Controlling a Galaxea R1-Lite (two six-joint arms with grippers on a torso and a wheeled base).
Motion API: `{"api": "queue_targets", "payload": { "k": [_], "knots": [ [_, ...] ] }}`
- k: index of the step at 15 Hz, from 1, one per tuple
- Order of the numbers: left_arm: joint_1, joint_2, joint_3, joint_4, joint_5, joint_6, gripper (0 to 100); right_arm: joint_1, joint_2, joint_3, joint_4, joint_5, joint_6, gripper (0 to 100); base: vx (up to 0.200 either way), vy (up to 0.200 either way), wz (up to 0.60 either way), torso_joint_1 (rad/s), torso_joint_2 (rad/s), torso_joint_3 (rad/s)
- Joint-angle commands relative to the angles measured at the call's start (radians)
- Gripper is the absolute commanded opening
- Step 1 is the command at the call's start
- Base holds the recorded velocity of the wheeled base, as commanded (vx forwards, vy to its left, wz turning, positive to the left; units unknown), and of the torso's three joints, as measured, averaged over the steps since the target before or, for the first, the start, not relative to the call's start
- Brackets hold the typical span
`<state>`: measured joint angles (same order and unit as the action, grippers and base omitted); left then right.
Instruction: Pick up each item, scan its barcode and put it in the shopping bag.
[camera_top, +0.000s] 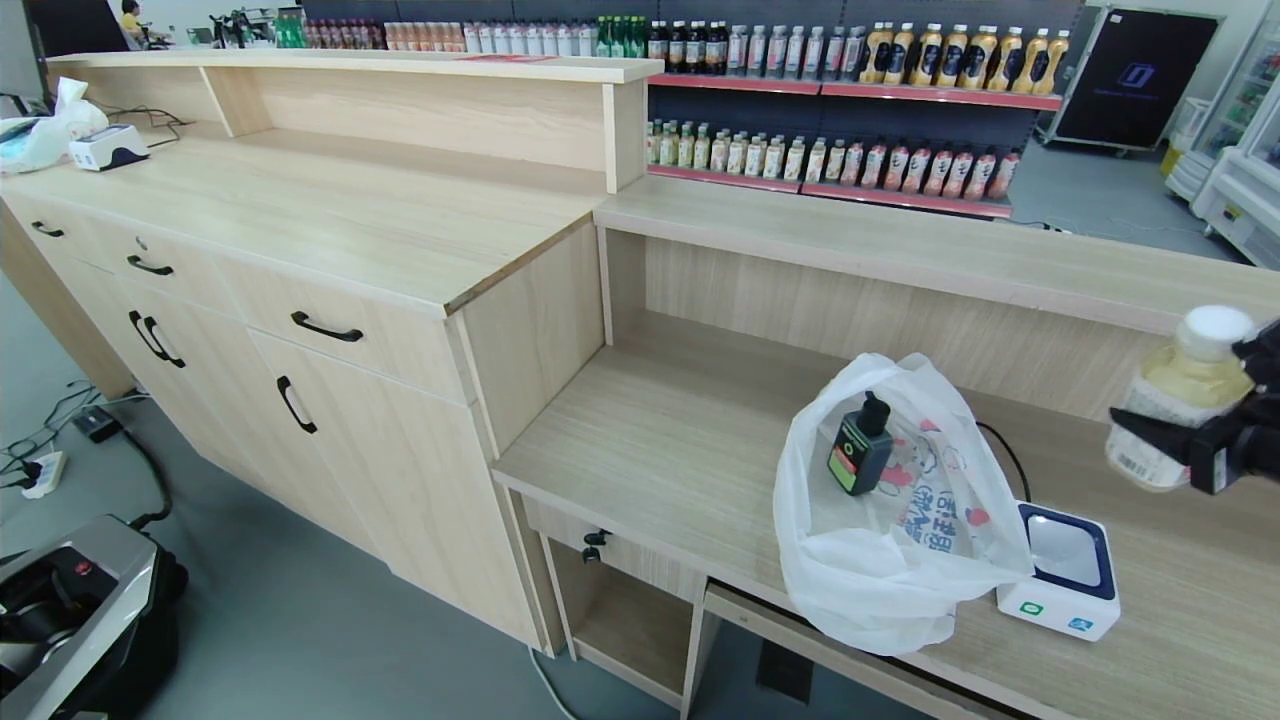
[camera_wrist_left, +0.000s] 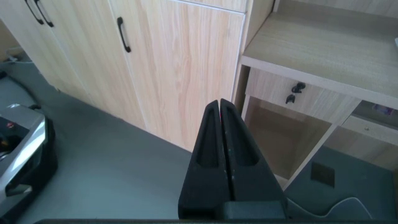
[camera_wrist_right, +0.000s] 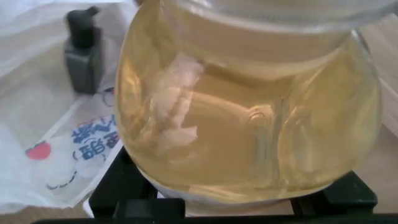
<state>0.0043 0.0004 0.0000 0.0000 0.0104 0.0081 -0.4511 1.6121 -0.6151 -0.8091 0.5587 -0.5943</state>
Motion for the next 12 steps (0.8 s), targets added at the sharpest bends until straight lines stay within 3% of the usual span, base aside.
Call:
{"api": "queue_targets", "payload": {
  "k": [1, 7, 10, 12],
  "knots": [
    [0.000, 0.000, 0.000, 0.000, 0.000, 0.000, 0, 0.086, -0.175, 0.026, 0.015, -0.283, 0.221, 0, 0.000, 0.000, 0.00, 0.000, 0.00, 0.000],
    [0.000, 0.000, 0.000, 0.000, 0.000, 0.000, 0, 0.324, -0.227, 0.140, -0.015, -0.712, 0.234, 0, 0.000, 0.000, 0.00, 0.000, 0.00, 0.000],
    [0.000, 0.000, 0.000, 0.000, 0.000, 0.000, 0, 0.341, -0.239, 0.153, -0.016, -0.714, 0.159, 0, 0.000, 0.000, 0.00, 0.000, 0.00, 0.000],
    [0.000, 0.000, 0.000, 0.000, 0.000, 0.000, 0, 0.365, -0.247, 0.155, -0.024, -0.694, 0.123, 0, 0.000, 0.000, 0.60, 0.002, 0.00, 0.000]
  ]
}}
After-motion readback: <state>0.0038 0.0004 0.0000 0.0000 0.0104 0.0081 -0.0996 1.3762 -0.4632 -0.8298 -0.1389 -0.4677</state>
